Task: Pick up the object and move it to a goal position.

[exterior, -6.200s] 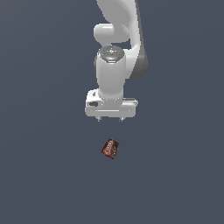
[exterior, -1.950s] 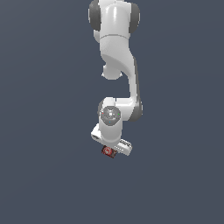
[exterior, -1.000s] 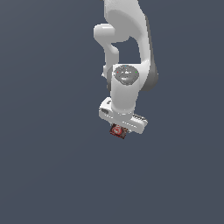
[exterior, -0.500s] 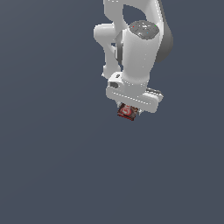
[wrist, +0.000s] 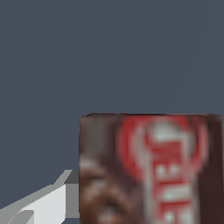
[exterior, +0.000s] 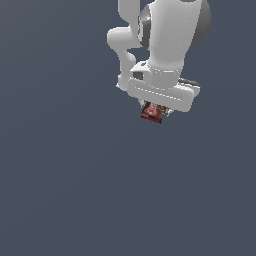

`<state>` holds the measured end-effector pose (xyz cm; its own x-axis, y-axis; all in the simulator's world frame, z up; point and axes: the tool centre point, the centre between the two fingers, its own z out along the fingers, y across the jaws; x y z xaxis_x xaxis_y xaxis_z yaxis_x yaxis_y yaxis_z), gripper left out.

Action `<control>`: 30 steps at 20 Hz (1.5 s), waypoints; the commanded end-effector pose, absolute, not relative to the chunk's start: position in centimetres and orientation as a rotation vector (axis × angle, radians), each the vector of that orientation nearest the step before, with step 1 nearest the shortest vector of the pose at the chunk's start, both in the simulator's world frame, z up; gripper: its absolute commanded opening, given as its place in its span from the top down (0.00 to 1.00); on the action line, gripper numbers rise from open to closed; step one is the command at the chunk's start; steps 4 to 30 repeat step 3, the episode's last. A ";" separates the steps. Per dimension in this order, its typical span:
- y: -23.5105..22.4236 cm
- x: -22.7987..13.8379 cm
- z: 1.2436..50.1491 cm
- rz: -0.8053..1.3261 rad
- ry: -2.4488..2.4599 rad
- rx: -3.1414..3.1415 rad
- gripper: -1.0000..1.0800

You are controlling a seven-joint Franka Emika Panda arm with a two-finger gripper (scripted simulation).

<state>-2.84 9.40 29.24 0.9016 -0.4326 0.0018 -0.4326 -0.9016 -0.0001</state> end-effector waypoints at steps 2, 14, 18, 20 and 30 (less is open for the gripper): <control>9.6 -3.1 29.9 0.001 -0.698 3.062 1.00; 9.6 -3.1 29.9 0.001 -0.698 3.062 1.00; 9.6 -3.1 29.9 0.001 -0.698 3.062 1.00; 9.6 -3.1 29.9 0.001 -0.698 3.062 1.00; 9.6 -3.1 29.9 0.001 -0.698 3.062 1.00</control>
